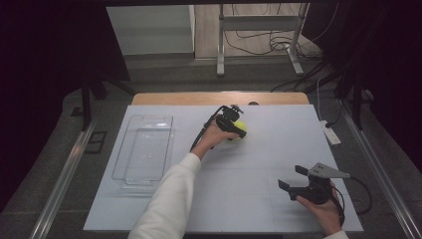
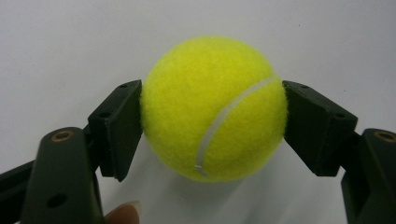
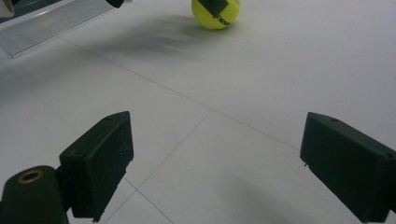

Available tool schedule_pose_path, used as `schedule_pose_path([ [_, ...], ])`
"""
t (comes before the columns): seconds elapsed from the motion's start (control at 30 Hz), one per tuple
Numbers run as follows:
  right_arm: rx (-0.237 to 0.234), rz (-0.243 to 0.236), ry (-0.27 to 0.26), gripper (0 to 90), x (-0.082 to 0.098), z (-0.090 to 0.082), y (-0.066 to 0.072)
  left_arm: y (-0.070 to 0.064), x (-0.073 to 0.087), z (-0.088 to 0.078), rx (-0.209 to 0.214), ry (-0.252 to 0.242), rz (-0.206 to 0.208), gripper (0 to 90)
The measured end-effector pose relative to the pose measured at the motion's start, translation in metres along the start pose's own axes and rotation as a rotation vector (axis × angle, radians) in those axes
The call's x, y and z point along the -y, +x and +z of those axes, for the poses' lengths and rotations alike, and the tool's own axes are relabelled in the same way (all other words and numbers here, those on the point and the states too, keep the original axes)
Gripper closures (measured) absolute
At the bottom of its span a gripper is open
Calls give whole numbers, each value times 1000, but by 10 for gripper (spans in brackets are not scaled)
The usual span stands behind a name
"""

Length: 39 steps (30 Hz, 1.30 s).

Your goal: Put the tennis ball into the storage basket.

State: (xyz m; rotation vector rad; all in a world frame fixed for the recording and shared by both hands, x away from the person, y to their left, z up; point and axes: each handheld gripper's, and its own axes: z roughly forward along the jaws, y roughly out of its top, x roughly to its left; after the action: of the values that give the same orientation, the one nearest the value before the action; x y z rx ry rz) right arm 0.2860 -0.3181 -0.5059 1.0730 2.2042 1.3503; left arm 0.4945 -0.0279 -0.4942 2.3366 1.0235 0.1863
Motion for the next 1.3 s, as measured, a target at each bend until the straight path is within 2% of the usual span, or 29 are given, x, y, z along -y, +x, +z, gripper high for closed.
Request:
schedule_pose_path([
  [0.17, 1, 0, -1, 99, 0, 0, 0, -1, 0, -2, -20, 0, 20, 269],
  [0.53, 1, 2, -1, 99, 0, 0, 0, -4, -1, -19, 15, -33, 33, 271],
  [0.83, 5, 3, 0, 99, 0, 0, 0, -7, 0, -32, 29, -62, 53, 271],
  [1.3, 9, 2, 2, 99, 0, 0, 1, -12, 7, -51, 46, -113, 56, 271],
])
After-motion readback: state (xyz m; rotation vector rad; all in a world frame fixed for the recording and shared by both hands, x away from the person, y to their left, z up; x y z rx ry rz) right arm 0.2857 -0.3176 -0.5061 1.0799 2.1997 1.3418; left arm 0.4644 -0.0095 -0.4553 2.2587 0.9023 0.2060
